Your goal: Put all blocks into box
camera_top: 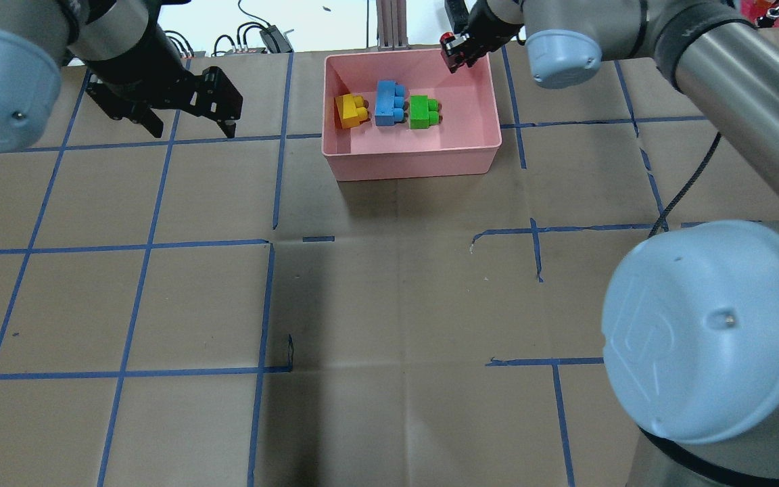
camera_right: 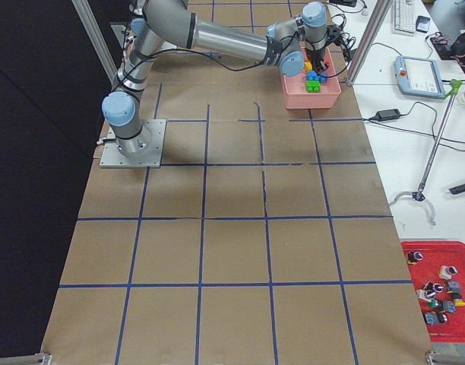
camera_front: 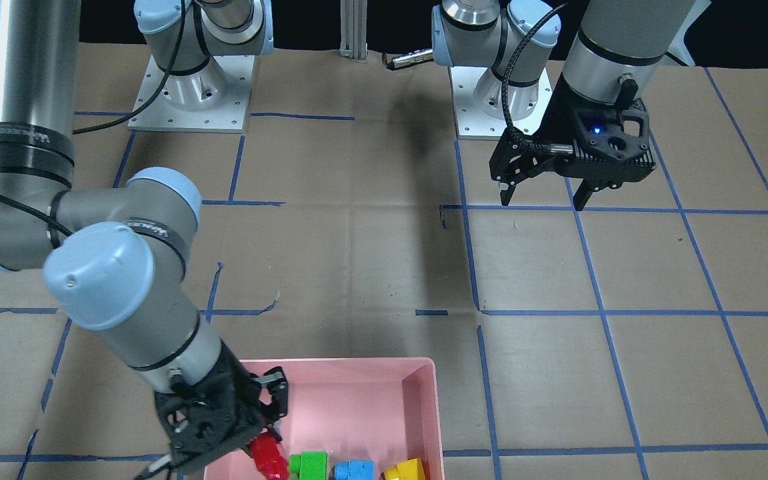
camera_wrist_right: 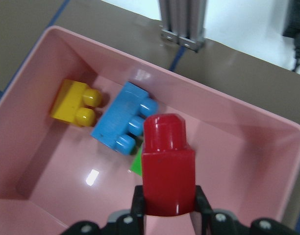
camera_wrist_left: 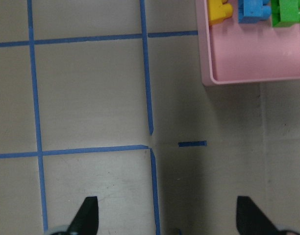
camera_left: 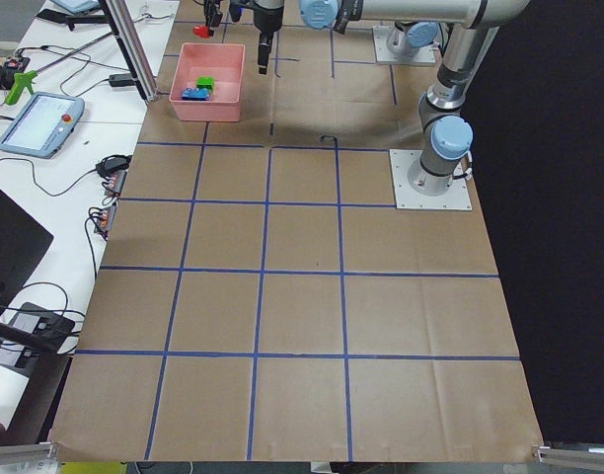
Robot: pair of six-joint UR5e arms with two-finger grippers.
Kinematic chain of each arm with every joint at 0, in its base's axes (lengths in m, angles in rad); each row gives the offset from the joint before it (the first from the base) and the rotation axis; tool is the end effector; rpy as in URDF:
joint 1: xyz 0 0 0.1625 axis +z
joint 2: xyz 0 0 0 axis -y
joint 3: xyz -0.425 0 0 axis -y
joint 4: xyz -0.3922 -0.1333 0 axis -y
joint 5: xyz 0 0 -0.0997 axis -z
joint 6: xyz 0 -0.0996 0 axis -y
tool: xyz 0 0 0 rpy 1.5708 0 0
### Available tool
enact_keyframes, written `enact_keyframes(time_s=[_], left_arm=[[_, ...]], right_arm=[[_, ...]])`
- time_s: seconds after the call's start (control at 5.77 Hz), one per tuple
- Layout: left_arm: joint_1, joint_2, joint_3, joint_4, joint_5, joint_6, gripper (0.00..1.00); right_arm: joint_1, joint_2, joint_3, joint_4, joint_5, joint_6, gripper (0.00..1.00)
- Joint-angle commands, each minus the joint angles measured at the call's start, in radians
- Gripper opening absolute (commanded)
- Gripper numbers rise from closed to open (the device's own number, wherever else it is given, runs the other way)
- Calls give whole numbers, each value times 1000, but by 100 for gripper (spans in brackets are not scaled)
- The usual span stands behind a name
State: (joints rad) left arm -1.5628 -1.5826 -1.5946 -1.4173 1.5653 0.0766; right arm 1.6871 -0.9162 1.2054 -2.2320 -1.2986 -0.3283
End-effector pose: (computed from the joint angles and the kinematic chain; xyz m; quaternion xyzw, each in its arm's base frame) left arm -0.1298 -0.5087 0.4863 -0.0344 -0.9977 0.0590 0.0002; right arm 0.2475 -0.7387 0.3347 -0.2391 0.9442 -0.1963 0.1132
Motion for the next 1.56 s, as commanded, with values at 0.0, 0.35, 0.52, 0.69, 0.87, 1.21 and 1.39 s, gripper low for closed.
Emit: enact_keyframes(time_s=[0.0,0.35,0.52,0.69,0.87,1.21,1.39], left_arm=[[7,47,-76,21,-1,8,100],[1,32,-71,20,-2,5,100],[1,26,-65,20,-4,5,100],[1,16,-48,18,1,5,100],[1,15,-48,8,-1,5,100],[1,7,-30,-15,1,5,100],[1,0,-16,-38,1,5,100]], right_arm=[[74,74,-84,-6,9,5,13],[74,79,-90,-53,9,-1,87],[74,79,-83,-98,-5,5,100],[74,79,-81,-98,-5,5,100],[74,79,-78,-100,-5,5,100],[50,5,-64,-65,-78,6,100],[28,-63,-61,116,-156,8,100]])
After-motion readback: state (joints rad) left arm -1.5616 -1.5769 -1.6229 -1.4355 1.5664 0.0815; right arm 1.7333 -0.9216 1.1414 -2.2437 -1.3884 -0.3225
